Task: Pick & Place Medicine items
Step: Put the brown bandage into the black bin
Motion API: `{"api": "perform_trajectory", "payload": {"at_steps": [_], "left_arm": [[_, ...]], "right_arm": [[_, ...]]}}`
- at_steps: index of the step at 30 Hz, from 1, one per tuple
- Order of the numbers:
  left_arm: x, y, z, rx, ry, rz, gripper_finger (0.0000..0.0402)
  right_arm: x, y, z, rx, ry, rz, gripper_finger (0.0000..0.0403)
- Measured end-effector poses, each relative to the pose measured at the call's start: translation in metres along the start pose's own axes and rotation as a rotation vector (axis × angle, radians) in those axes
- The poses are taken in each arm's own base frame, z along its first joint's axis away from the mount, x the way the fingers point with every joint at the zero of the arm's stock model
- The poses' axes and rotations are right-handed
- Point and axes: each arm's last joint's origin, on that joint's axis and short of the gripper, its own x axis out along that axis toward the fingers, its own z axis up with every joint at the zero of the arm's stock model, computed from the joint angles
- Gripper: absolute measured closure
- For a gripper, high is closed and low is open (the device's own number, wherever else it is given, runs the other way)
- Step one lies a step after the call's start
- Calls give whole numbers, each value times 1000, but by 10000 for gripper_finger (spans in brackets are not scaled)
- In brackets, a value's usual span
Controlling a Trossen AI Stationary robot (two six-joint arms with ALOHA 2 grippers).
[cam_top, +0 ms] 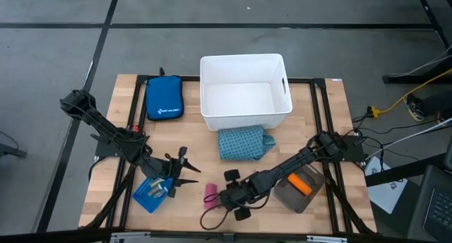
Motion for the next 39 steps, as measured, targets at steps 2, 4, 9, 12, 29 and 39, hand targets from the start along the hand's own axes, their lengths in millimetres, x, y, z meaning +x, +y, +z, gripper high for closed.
{"api": "perform_trajectory", "payload": {"at_steps": [2,4,9,12,29,39], "left_arm": [[0,0,0,0,0,0,233],[0,0,0,0,0,0,233],[0,0,-1,1,11,0,233],[0,0,-1,2,13,1,233],[0,0,-1,2,14,1,233],[0,0,-1,-3,14,1,233]], "right_arm": [[-2,0,-2,14,20,3,301],[-6,-1,-4,29,49,6,302],[-23,-4,-9,45,99,-41,302],[-49,-9,-8,76,84,-109,302],[-170,-28,-44,525,183,-370,301],[-185,-1,-73,830,348,-463,301]]}}
